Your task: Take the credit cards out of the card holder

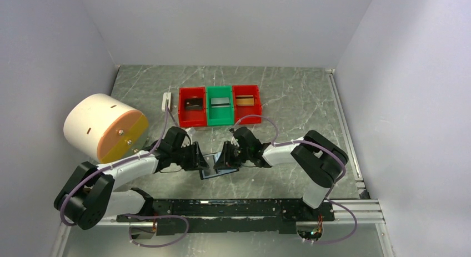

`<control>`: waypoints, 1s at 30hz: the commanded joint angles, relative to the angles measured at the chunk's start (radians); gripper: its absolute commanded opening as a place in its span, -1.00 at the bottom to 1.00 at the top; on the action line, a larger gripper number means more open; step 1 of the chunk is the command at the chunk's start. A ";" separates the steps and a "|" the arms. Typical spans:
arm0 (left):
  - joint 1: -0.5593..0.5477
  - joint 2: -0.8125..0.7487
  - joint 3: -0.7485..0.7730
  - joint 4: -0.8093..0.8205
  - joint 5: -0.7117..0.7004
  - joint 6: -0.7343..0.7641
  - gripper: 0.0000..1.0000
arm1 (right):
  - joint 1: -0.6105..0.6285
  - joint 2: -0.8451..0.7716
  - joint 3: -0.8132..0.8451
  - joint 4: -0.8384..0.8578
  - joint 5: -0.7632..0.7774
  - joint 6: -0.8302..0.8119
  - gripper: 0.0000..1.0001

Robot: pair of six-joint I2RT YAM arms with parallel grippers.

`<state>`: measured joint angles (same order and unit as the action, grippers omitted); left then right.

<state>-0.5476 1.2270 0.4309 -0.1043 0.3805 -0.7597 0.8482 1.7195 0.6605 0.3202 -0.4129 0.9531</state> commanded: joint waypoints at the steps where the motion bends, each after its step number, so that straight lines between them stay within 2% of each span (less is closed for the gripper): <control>1: -0.026 0.032 0.026 0.008 -0.042 0.019 -0.24 | -0.001 0.029 -0.005 0.023 -0.005 0.014 -0.42; 5: -0.042 0.047 0.026 -0.022 -0.077 0.025 -0.38 | -0.003 0.040 -0.018 0.056 -0.014 0.044 -0.46; 9: -0.052 0.051 0.025 -0.043 -0.100 0.029 -0.44 | -0.003 0.035 -0.029 0.067 0.004 0.059 -0.55; 14: -0.062 0.063 0.034 -0.073 -0.132 0.036 -0.47 | -0.003 0.030 -0.036 0.082 0.002 0.068 -0.83; 15: -0.063 0.064 0.038 -0.080 -0.140 0.036 -0.48 | -0.003 0.030 -0.034 0.081 0.001 0.065 -0.96; 16: -0.066 0.066 0.040 -0.089 -0.150 0.035 -0.48 | -0.003 0.028 -0.033 0.078 0.001 0.063 -1.00; 24: -0.076 0.075 0.054 -0.144 -0.229 0.024 -0.47 | -0.016 -0.015 -0.047 0.001 0.051 0.041 -1.00; 30: -0.089 0.078 0.055 -0.142 -0.242 0.023 -0.47 | -0.034 -0.041 -0.075 0.008 0.049 0.036 -1.00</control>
<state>-0.6250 1.2778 0.4892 -0.1860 0.2317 -0.7494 0.8276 1.7008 0.6060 0.3603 -0.3927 1.0058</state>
